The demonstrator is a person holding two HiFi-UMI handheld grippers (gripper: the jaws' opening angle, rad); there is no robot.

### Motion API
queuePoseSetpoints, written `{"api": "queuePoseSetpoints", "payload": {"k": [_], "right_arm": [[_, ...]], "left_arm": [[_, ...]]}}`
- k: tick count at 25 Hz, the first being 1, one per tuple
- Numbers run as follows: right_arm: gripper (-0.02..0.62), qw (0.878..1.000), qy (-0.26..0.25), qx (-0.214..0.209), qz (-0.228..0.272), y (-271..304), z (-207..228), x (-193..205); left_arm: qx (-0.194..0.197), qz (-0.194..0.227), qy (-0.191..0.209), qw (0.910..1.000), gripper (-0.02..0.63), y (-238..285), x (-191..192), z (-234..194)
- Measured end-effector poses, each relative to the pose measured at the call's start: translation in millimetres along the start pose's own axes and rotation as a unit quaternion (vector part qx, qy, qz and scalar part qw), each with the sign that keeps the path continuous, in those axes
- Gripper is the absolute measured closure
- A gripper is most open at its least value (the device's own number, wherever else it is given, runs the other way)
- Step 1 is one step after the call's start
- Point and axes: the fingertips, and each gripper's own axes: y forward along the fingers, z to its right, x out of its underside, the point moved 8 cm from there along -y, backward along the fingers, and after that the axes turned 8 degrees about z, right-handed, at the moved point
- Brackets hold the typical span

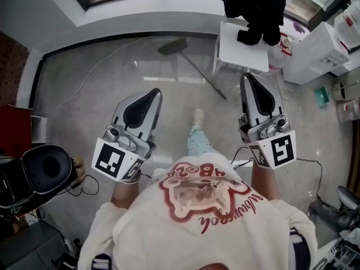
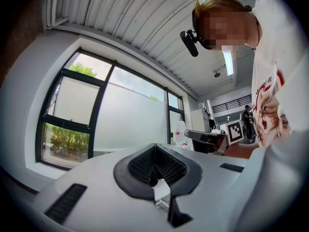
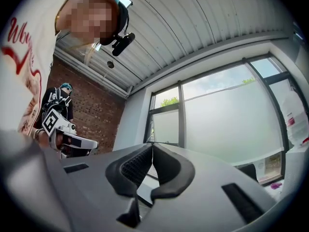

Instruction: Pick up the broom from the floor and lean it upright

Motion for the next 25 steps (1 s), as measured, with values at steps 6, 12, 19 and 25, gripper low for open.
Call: {"api": "queuePoseSetpoints", "payload": {"k": [6, 12, 19, 25], "right_arm": [[0.571, 0.999, -0.018, -0.035, 0.015, 107, 104, 35], [0.571, 0.999, -0.014, -0.040, 0.017, 179, 190, 69], [0.571, 0.999, -0.012, -0.047, 0.001, 245, 222, 117], [0.571, 1.000, -0.022, -0.022, 0.003, 287, 231, 145]], "left_arm": [[0.012, 0.015, 0.018, 0.9997, 0.586, 138, 7, -84], [0.018, 0.022, 0.029, 0.9992, 0.586, 239, 23, -138], [-0.001, -0.012, -0.003, 0.9999, 0.586, 285, 51, -205], [0.034, -0.006, -0.020, 0.9992, 0.586, 316, 69, -264]]}}
